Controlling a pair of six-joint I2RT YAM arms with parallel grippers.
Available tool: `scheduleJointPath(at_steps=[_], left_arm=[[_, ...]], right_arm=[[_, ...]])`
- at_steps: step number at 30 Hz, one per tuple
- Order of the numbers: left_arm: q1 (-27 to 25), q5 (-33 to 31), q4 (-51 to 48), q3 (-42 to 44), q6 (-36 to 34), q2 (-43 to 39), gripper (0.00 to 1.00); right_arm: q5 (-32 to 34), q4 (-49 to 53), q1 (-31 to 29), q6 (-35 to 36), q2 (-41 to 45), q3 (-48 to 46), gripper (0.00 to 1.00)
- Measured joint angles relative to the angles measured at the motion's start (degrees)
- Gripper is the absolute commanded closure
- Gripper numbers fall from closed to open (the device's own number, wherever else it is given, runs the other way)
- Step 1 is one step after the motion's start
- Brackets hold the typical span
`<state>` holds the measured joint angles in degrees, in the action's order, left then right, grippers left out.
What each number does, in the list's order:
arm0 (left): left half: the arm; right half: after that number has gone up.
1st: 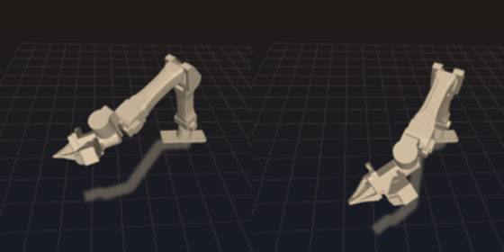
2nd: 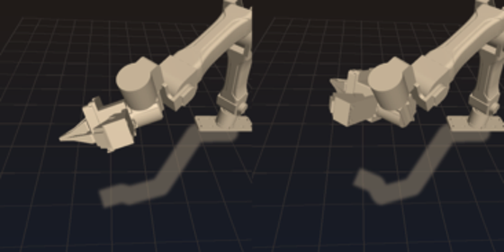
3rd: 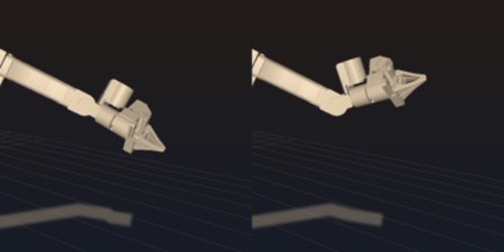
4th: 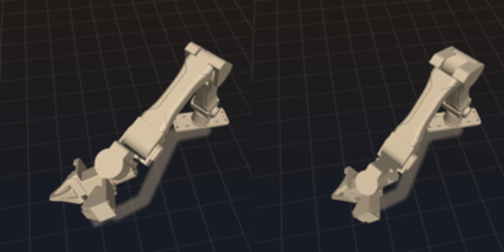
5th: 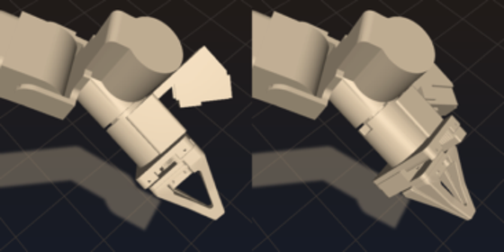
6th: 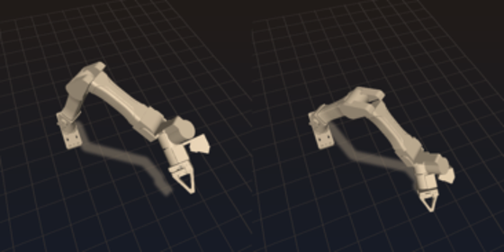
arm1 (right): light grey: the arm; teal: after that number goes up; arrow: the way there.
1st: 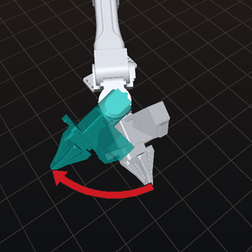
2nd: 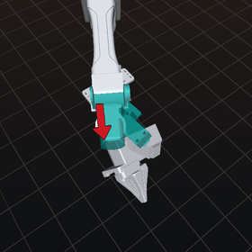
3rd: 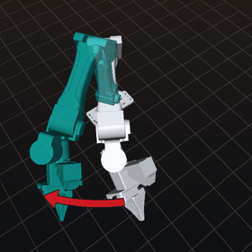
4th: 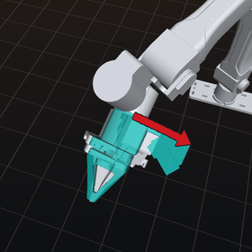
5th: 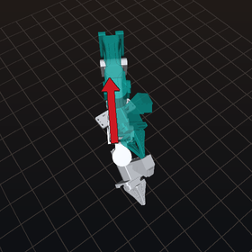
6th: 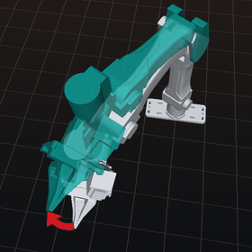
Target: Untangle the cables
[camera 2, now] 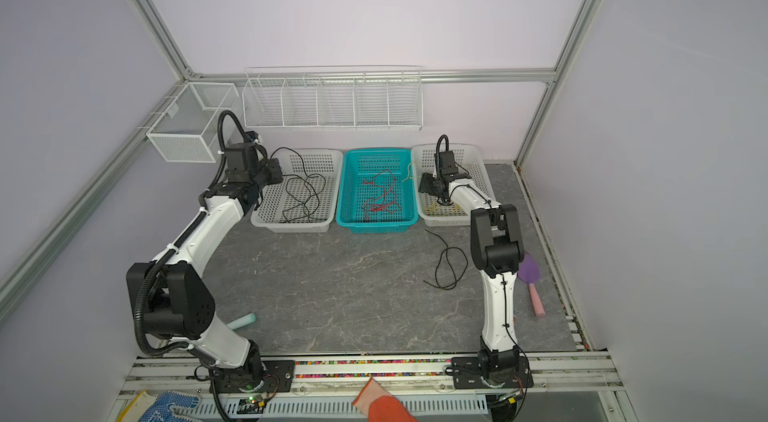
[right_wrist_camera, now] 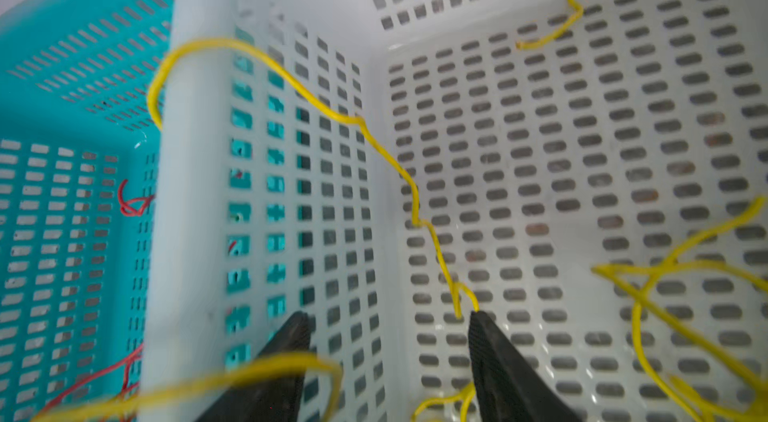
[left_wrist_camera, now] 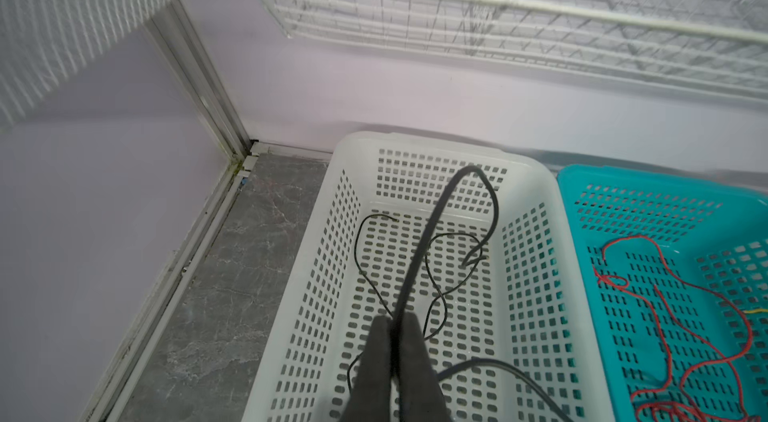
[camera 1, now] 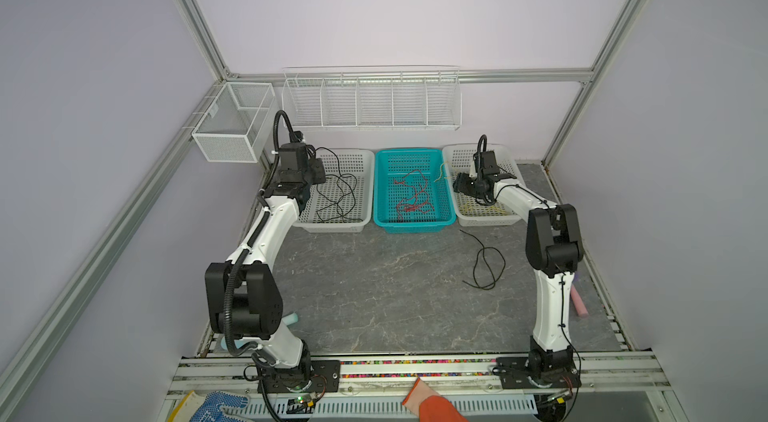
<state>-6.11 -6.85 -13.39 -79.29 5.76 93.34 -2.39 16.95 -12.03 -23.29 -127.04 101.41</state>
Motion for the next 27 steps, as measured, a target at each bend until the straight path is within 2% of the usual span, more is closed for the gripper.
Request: scheduleJointPath(at_steps=[9,14,19,22,27], left_arm=[[0.0,-0.4,-0.2,-0.6,0.7,-3.0,1.00],[0.1,0.5,0.1,-2.1,1.5,-5.3,1.00],[0.1,1.4,0.0,-1.4,2.8,-5.4,1.00],[0.1,2.0,-0.2,-0.2,3.2,-5.2,1.00],[0.1,2.7,-0.6,1.2,3.2,-4.3,1.00]], right_arm=[[0.7,1.4,1.5,2.1,-13.9,18.8,0.40],[1.3,2.1,2.6,2.4,-17.0,21.0,0.43],[1.3,4.1,2.7,3.0,-20.0,27.1,0.70],[1.5,4.5,2.7,3.0,-20.1,27.4,0.81],[1.7,2.2,3.0,2.5,-18.0,21.9,0.92]])
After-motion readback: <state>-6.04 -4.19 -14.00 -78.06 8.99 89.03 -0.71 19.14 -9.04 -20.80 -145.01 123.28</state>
